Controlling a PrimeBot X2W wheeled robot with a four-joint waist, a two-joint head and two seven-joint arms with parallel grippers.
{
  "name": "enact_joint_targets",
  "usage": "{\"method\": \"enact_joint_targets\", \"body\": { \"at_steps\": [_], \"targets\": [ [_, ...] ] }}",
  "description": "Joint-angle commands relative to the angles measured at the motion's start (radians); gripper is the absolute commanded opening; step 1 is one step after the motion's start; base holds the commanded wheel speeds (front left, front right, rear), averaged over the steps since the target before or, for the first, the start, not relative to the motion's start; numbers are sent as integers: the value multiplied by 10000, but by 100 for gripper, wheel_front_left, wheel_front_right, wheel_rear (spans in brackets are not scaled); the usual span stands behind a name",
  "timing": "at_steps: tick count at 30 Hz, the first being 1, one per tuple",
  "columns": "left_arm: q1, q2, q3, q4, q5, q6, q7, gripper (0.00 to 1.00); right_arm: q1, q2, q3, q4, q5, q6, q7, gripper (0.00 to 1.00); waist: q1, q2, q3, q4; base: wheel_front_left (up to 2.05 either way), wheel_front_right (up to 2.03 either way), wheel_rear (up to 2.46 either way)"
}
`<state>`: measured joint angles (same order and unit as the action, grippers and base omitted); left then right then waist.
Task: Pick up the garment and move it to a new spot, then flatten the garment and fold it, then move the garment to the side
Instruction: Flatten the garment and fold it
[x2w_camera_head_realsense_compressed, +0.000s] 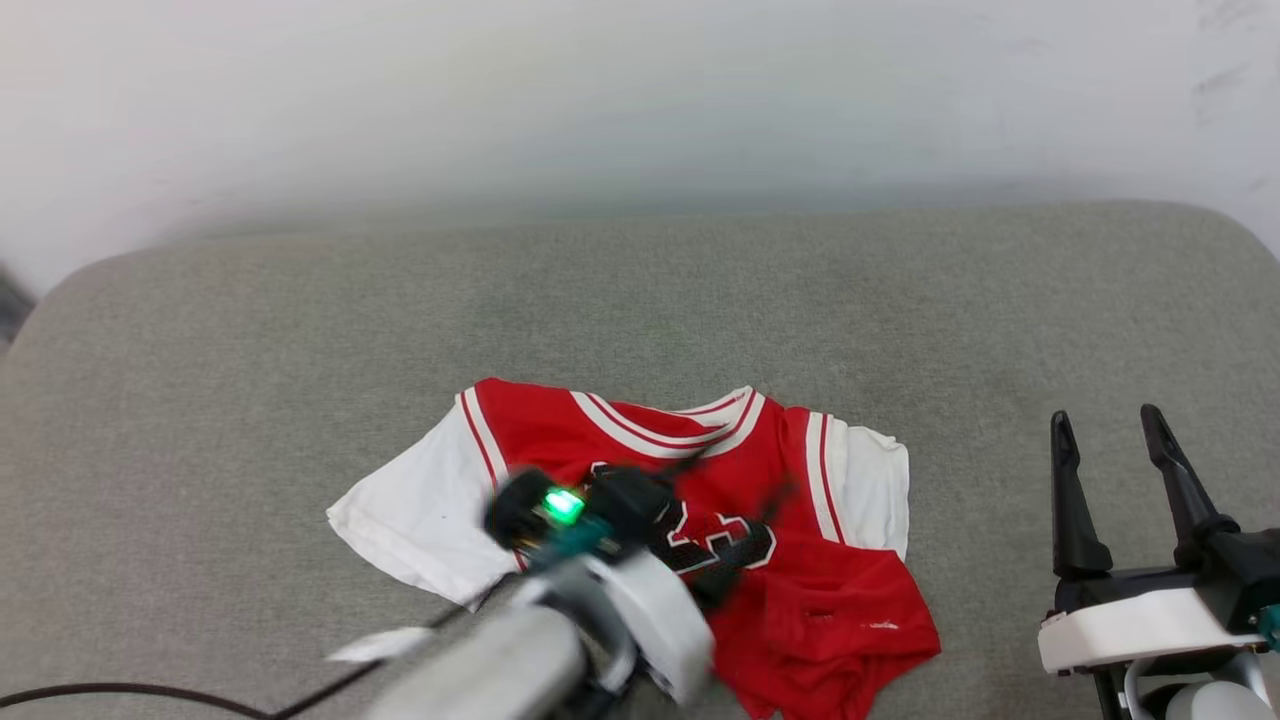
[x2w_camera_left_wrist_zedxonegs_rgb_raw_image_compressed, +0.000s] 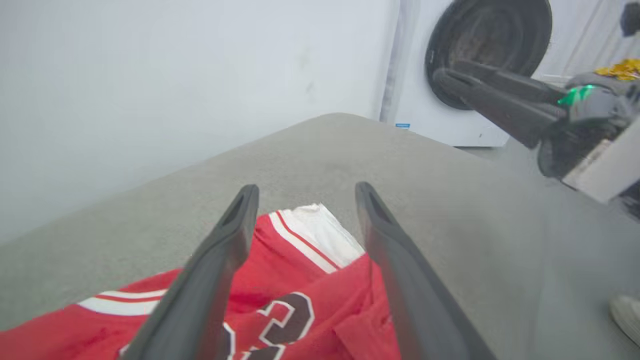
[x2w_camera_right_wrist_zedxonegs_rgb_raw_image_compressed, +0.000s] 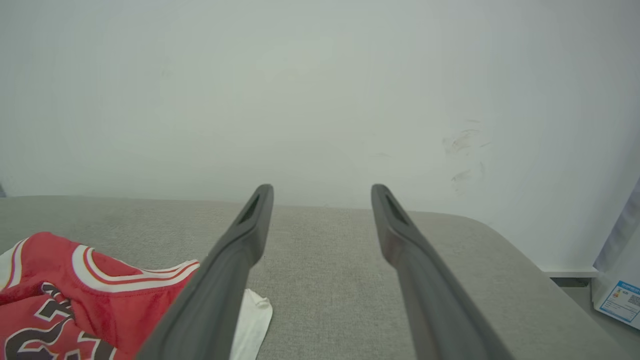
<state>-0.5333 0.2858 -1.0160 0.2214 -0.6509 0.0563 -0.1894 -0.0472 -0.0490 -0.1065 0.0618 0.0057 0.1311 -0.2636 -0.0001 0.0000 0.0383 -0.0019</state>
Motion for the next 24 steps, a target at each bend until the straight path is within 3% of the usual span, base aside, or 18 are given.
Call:
{"method": "enact_joint_targets", "body": {
  "at_steps": [1, 7, 11, 15, 24],
  "targets": [
    [18, 355, 386, -324, -61, 305, -209, 100, 106, -25, -3, -23, -77, -7, -16, 100, 1, 0, -110, 102, 0, 0, 0],
    [748, 1933, 2682, -1382, -406, 1551, -704, 100, 213, -24, 45, -141, -100, -7, -15, 100, 1, 0, -154, 307, 0, 0, 0],
    [1721, 2538, 4570, -1732, -279, 1952, -771, 100, 274, -25, 103, -197, -130, -7, -15, 100, 1, 0, -116, 407, 0, 0, 0],
    [3224, 2420, 6346, -2039, 64, 1818, -756, 100, 274, -24, 136, -250, -150, -7, -15, 100, 1, 0, -64, 434, 0, 0, 0],
    [5642, 803, 8575, -2822, 1296, 622, -759, 100, 511, -24, 126, -68, 44, -7, -15, 100, 1, 0, 142, 545, 0, 0, 0]
  ]
}}
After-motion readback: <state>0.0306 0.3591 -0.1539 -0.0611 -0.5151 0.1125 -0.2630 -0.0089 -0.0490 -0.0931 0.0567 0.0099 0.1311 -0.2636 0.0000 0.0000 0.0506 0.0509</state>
